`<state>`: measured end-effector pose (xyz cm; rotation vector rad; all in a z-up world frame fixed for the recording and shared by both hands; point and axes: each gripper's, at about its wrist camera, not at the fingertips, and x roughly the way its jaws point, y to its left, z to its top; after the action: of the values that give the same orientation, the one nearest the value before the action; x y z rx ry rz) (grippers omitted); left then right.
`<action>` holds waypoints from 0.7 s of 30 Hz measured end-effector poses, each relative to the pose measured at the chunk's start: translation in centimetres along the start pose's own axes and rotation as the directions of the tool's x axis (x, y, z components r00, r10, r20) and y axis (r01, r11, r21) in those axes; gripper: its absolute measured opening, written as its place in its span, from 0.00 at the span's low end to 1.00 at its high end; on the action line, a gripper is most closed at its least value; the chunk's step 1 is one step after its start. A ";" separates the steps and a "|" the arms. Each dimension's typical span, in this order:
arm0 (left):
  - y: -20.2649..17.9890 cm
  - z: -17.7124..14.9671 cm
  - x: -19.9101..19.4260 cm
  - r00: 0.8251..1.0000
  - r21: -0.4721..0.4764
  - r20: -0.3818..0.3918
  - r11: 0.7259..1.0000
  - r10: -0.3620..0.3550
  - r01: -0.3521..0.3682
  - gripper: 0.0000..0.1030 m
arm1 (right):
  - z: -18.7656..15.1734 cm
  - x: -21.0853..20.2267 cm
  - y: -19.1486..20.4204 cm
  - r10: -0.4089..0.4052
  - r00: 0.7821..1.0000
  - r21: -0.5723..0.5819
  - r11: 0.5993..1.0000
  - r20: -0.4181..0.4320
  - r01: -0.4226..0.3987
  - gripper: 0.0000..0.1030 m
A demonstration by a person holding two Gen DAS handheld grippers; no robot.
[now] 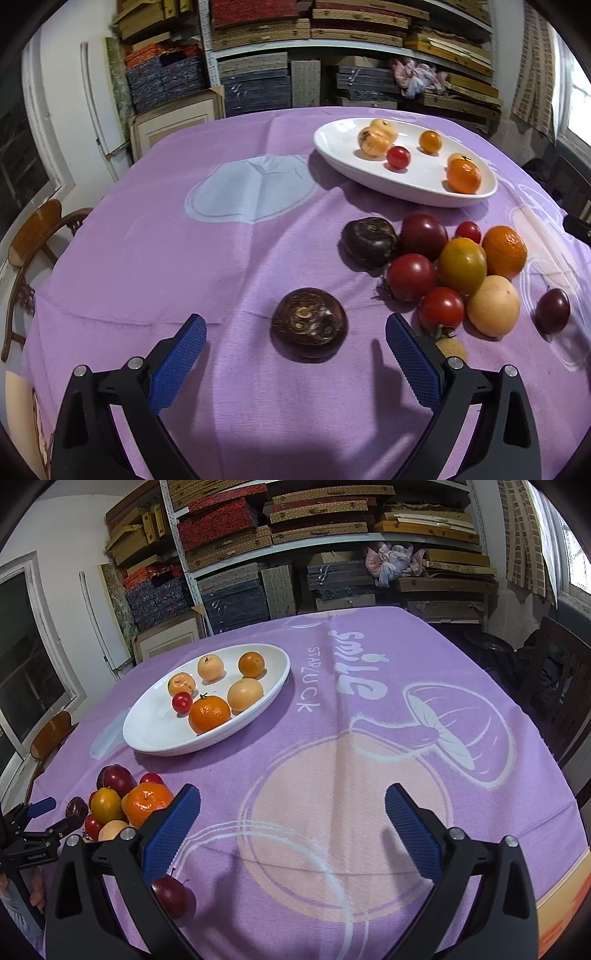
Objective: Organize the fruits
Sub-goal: 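Move the left gripper to the dark brown round fruit and close on it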
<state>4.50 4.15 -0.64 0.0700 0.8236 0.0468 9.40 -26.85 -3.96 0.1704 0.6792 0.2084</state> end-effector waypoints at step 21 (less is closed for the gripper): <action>0.3 0.2 0.9 0.999 -0.031 -0.035 0.999 -0.026 0.024 0.71 | 0.0 -0.1 0.0 0.003 1.000 0.001 1.000 0.003 -0.003 0.96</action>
<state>5.25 4.51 -1.07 0.0301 0.8589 0.0371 9.32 -26.85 -3.88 0.1728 0.6762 0.2107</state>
